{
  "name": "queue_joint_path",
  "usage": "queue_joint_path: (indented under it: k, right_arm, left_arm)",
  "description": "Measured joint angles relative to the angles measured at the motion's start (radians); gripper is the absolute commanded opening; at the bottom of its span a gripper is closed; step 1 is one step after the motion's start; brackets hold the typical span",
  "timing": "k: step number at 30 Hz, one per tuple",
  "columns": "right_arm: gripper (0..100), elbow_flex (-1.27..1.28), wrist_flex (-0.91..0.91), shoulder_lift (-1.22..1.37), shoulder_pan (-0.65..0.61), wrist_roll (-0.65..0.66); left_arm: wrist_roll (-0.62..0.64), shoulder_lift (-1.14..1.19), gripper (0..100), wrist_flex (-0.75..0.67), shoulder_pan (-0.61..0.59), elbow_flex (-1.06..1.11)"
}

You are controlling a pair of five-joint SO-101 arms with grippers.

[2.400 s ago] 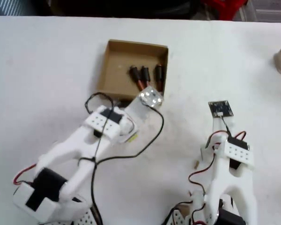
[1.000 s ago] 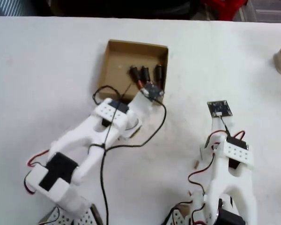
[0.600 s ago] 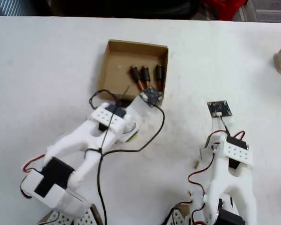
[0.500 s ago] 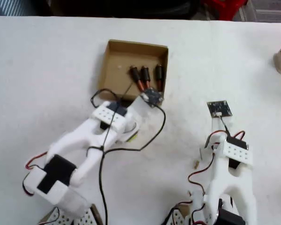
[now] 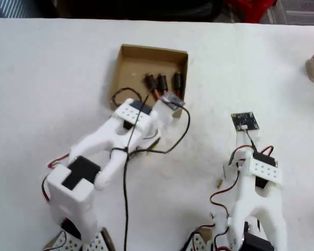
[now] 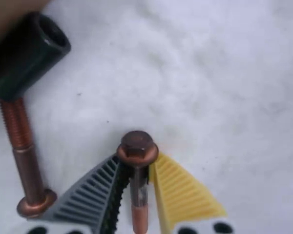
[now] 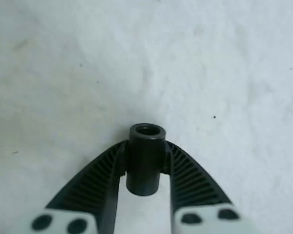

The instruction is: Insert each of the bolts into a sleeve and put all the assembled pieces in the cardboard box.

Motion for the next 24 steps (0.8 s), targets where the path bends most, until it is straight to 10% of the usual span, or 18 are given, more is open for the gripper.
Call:
queue_joint_path:
  k: [16, 24]
  right_arm:
    - [1.7, 0.0, 0.0, -0.002, -0.008, -0.005]
    - [1.7, -0.02, 0.0, -0.003, -0.196, -0.259]
  left_arm:
    - [-0.034, -0.161, 2, -0.129, -0.02, 0.178]
    - [-0.034, -0.445, 2, -0.379, -0.132, 0.442]
